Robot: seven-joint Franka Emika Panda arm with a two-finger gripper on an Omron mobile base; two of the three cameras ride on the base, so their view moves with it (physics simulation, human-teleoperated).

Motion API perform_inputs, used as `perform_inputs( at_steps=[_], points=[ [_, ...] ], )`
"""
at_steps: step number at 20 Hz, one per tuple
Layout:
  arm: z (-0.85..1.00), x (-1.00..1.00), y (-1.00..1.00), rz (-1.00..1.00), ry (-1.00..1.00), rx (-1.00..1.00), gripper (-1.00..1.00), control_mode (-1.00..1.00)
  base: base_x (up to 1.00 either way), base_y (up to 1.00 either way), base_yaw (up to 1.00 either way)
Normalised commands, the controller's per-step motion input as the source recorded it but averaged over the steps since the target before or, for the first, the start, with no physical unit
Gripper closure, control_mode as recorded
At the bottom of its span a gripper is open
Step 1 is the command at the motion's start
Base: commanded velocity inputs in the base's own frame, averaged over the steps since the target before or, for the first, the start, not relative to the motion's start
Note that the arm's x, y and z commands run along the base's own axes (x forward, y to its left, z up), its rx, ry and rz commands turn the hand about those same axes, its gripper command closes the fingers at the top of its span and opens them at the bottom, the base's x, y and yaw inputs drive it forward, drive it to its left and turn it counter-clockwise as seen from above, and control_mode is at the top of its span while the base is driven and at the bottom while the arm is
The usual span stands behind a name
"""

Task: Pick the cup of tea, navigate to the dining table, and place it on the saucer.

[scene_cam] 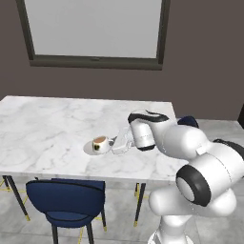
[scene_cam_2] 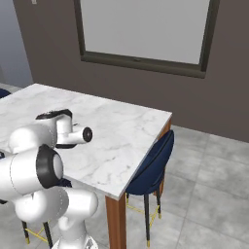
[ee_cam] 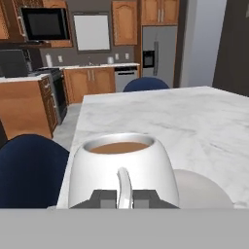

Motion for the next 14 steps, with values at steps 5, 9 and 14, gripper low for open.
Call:
perform_inputs(
  at_steps=[5,9,14],
  points=[
    [0.0,0.27,0.06,-0.05,0.0,0.0,1.0,-1.0,0.0,0.0,0.0],
    [0.0,0.29,0.0,-0.04,0.0,0.0,1.0,-1.0,0.0,0.0,0.0],
    [0.0,0.19,0.0,-0.01,0.0,0.0,1.0,-1.0,0.0,0.0,0.0]
  ],
)
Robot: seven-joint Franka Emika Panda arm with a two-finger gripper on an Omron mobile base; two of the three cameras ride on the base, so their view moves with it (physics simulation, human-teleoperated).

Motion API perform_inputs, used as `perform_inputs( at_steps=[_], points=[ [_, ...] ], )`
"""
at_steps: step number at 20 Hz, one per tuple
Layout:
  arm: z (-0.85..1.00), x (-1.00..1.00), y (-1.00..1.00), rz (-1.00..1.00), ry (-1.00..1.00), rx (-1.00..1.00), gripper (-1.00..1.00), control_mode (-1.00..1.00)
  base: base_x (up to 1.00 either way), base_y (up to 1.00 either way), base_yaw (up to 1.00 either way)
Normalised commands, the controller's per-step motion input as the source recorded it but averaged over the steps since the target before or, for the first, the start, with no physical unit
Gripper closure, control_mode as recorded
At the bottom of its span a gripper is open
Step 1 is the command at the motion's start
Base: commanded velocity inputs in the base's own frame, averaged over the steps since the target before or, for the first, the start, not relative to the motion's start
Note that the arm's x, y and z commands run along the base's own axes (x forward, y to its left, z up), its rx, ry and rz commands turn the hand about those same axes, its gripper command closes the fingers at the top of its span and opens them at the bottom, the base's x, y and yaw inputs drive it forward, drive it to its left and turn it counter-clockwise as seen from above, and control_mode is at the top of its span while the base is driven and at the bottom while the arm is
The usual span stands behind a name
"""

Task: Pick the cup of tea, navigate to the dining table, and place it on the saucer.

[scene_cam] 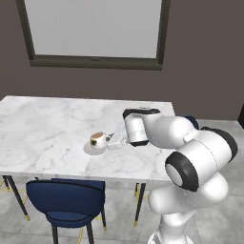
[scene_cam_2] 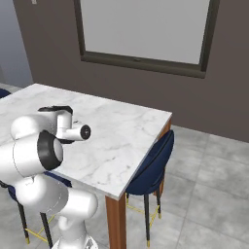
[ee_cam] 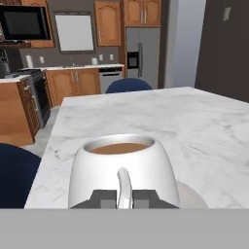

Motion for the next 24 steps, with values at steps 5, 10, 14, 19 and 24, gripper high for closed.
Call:
perform_inputs(
  at_steps=[5,10,14,19,24],
  points=[
    [-0.02,0.0,-0.02,0.0,0.0,0.0,1.0,-1.0,0.0,0.0,0.0],
    [-0.17,0.0,-0.03,0.0,0.0,0.0,1.0,-1.0,0.0,0.0,0.0],
    [-0.32,0.0,0.0,0.0,0.0,0.0,1.0,-1.0,0.0,0.0,0.0],
    [-0.26,0.0,0.0,0.0,0.0,0.0,1.0,-1.0,0.0,0.0,0.0],
    [-0.12,0.0,0.0,0.0,0.0,0.0,1.0,-1.0,0.0,0.0,0.0]
  ],
)
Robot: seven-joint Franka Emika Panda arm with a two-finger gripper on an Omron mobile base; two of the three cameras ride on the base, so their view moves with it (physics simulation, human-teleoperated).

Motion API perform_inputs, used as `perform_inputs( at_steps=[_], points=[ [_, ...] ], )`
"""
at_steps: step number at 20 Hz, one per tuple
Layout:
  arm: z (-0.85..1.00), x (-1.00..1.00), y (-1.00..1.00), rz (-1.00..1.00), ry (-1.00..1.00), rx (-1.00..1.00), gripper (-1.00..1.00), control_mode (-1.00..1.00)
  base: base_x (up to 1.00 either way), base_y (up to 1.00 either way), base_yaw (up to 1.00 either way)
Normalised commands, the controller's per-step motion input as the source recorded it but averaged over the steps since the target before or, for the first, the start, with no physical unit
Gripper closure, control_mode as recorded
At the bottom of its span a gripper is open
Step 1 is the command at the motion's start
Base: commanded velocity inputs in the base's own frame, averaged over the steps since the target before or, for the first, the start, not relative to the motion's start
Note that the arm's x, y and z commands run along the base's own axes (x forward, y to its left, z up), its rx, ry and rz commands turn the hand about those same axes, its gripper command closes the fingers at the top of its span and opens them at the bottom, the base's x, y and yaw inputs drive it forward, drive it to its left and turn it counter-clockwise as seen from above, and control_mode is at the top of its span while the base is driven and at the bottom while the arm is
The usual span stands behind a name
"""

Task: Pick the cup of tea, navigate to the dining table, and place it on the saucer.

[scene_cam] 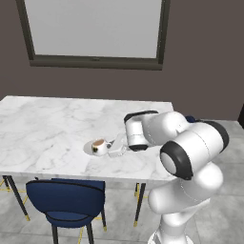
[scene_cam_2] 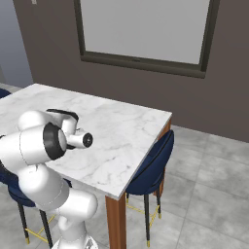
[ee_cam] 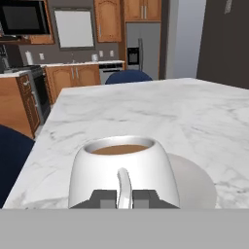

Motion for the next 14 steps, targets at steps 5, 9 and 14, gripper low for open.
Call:
perform_inputs(
  at_steps=[5,9,14],
  points=[
    [-0.01,0.02,0.0,0.0,-0.03,0.0,1.0,-1.0,0.0,0.0,0.0],
    [0.02,0.1,0.0,0.0,-0.05,0.0,1.0,-1.0,0.0,0.0,0.0],
    [0.0,0.3,0.01,0.0,-0.01,0.0,1.0,-1.0,0.0,0.0,0.0]
  ],
)
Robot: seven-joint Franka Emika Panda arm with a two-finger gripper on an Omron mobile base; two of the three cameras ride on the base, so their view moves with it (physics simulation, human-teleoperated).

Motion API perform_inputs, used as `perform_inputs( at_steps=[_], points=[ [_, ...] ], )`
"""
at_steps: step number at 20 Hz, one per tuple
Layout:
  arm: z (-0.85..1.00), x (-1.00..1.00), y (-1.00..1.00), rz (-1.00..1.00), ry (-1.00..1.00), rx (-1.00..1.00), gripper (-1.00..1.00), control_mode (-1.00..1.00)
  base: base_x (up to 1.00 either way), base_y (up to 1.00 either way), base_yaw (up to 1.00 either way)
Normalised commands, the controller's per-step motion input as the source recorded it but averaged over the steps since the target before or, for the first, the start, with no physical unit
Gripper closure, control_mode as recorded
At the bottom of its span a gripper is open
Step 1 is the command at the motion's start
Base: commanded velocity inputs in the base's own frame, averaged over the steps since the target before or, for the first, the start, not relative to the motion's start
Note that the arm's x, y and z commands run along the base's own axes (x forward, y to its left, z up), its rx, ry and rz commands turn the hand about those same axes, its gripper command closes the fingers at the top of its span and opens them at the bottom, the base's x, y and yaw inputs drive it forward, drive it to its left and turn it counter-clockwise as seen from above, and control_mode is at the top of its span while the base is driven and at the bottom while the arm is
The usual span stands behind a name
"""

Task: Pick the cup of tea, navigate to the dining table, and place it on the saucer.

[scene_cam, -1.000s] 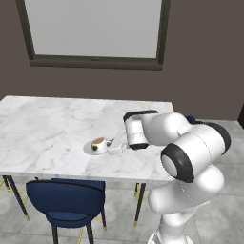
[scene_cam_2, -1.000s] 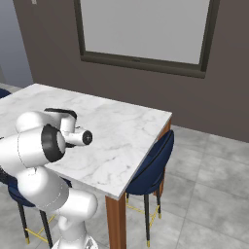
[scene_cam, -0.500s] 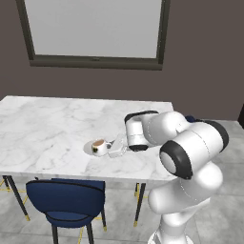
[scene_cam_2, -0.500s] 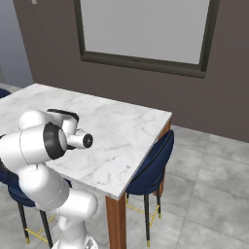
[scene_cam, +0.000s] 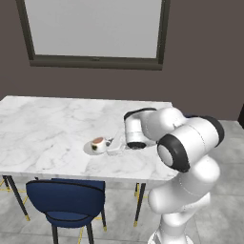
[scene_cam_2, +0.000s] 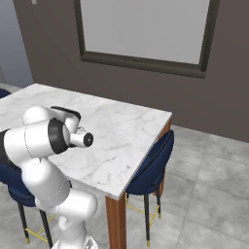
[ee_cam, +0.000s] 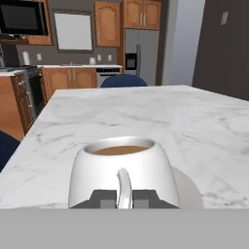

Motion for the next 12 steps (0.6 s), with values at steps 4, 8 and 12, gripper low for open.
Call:
perform_inputs(
  at_steps=[4,8,12],
  points=[
    [0.0,0.47,0.05,-0.02,0.0,0.0,1.0,-1.0,0.0,0.0,0.0],
    [-0.01,0.49,0.2,-0.03,0.0,0.0,1.0,-1.0,0.0,0.0,0.0],
    [0.0,0.37,0.26,-0.01,0.0,0.0,1.0,-1.0,0.0,0.0,0.0]
  ],
)
